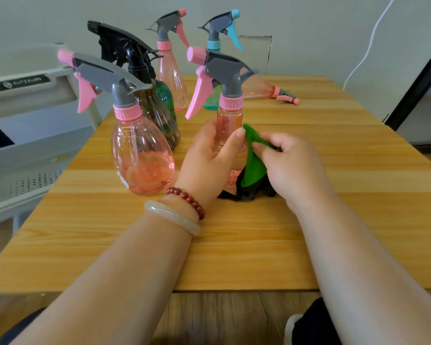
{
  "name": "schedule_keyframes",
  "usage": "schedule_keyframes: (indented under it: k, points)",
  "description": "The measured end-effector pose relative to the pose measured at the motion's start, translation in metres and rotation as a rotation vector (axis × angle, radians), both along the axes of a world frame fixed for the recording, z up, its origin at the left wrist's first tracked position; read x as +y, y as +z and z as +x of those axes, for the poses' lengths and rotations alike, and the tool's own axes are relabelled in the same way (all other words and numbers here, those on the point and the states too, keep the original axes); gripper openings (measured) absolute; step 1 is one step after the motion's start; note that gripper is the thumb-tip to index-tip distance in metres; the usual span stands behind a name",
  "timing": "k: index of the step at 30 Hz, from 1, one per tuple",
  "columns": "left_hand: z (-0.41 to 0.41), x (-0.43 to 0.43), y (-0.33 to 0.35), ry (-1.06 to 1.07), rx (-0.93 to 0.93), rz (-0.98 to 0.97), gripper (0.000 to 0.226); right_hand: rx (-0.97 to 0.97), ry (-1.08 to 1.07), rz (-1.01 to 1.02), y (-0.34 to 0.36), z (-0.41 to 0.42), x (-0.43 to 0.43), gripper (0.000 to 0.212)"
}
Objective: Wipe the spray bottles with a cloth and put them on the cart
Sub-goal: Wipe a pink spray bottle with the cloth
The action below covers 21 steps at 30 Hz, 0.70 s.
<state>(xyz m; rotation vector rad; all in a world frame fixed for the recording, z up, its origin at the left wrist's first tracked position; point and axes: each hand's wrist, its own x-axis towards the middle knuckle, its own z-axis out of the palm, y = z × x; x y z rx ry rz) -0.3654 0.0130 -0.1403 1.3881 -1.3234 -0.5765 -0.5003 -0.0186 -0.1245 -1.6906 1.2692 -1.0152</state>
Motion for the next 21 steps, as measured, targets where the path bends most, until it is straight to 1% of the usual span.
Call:
schedule_keyframes:
  k: [2,3,5,7,9,11,13,15,16,17,18,20,21]
  points:
    - [0.0001,0.0001,0.0004,0.010,-0.013,0.014,0.028,0.093,0.007,0.072,-0.0029,-0.0025,-0.0023,0.022]
    - [0.0000,0.0004,0.0009,0.010,-0.014,0.019,0.025,0.105,0.007,0.092,-0.0033,-0.0034,-0.0029,0.022]
    - [-0.0009,0.0014,0.0019,0.011,-0.014,0.023,0.020,0.040,-0.013,0.087,-0.0014,-0.0022,-0.0012,0.022]
    - [-0.0018,0.0017,0.0021,0.011,-0.019,0.019,0.023,-0.074,-0.022,0.025,-0.0003,0.0009,0.0005,0.021]
    - [-0.0019,0.0020,0.0025,0.010,-0.027,0.022,0.026,-0.105,-0.015,-0.030,0.0010,0.0037,0.0020,0.021]
    - [-0.0011,0.0014,0.0022,0.018,-0.036,0.035,0.032,-0.057,-0.024,-0.010,0.0010,0.0026,0.0006,0.022]
    - [-0.0005,0.0005,0.0018,0.043,-0.069,0.053,0.038,0.049,-0.024,0.056,-0.0006,-0.0008,-0.0019,0.019]
    - [0.0001,-0.0003,0.0012,0.078,-0.087,0.084,0.048,0.153,-0.002,0.100,-0.0018,-0.0033,-0.0035,0.017]
    - [0.0004,-0.0006,0.0012,0.096,-0.086,0.097,0.052,0.164,-0.001,0.092,-0.0017,-0.0037,-0.0041,0.017]
    - [0.0012,-0.0013,0.0012,0.108,-0.081,0.102,0.055,0.129,-0.006,0.060,-0.0012,-0.0035,-0.0046,0.018]
    - [0.0017,-0.0013,0.0012,0.113,-0.072,0.098,0.056,0.049,-0.010,0.015,-0.0002,-0.0028,-0.0044,0.018]
    - [0.0028,-0.0017,0.0005,0.109,-0.044,0.074,0.054,-0.125,-0.007,-0.065,0.0028,-0.0001,-0.0034,0.020]
    - [0.0028,-0.0017,-0.0002,0.106,-0.030,0.057,0.053,-0.159,-0.007,-0.082,0.0025,0.0014,-0.0035,0.021]
